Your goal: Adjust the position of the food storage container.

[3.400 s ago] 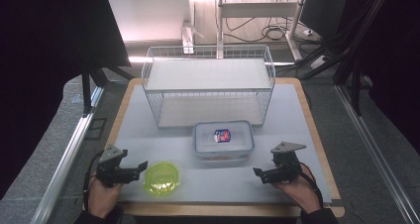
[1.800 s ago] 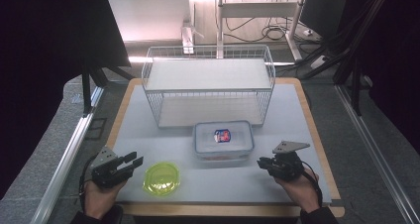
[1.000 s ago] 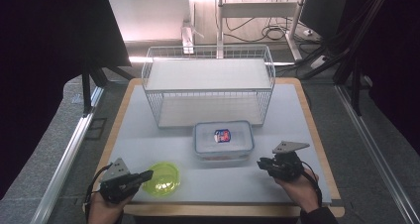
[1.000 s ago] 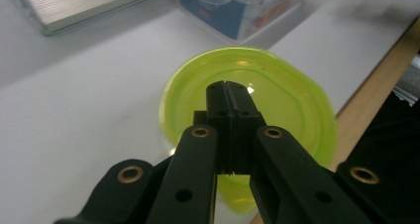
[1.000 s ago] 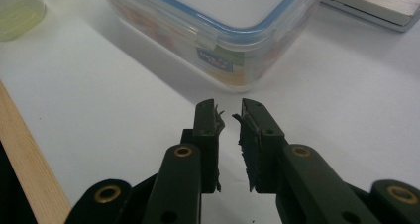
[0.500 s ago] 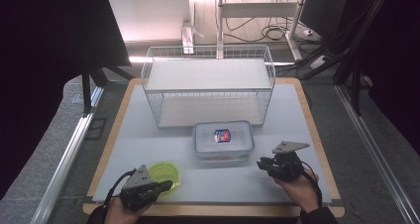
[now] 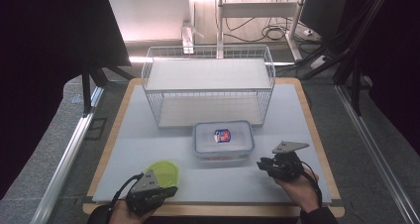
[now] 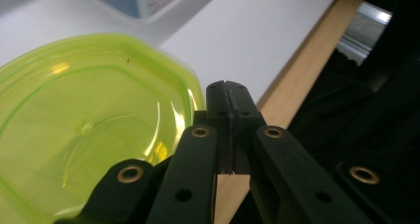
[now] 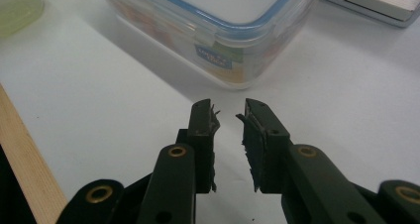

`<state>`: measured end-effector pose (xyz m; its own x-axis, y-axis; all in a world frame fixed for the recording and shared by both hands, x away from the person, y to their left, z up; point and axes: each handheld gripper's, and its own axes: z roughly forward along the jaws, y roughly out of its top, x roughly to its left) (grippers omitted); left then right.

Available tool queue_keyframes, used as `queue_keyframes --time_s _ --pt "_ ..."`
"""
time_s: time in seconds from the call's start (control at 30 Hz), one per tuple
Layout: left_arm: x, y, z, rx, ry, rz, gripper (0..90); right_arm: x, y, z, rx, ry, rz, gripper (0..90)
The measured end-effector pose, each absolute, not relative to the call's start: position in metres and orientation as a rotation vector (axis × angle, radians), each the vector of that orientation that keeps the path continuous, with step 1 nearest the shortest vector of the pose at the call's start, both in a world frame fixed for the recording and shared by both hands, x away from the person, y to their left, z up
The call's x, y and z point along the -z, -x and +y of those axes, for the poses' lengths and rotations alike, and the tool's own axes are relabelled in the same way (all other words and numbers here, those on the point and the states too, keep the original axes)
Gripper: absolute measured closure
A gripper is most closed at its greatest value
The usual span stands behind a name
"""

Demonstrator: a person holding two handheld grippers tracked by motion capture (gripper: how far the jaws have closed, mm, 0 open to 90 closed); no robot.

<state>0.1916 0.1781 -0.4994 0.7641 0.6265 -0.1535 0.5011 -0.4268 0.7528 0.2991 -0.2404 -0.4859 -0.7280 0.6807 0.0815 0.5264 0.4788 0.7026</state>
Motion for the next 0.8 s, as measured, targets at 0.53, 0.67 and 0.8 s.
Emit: queue_keyframes --time_s 0.53,0.67,0.8 --pt "0.505 -0.224 0.209 -0.216 -2.054 0.984 90.0 0.487 -0.300 -0.240 -1.068 -1.045 2.513 75.2" --pt "0.505 -0.229 0.215 -0.230 -2.051 1.000 90.0 0.487 -0.300 -0.240 -1.062 -1.045 2.510 75.9" --pt "0.505 -0.238 0.221 -0.266 -2.061 1.022 90.0 0.488 -0.300 -0.240 -1.058 -1.039 2.516 75.6"
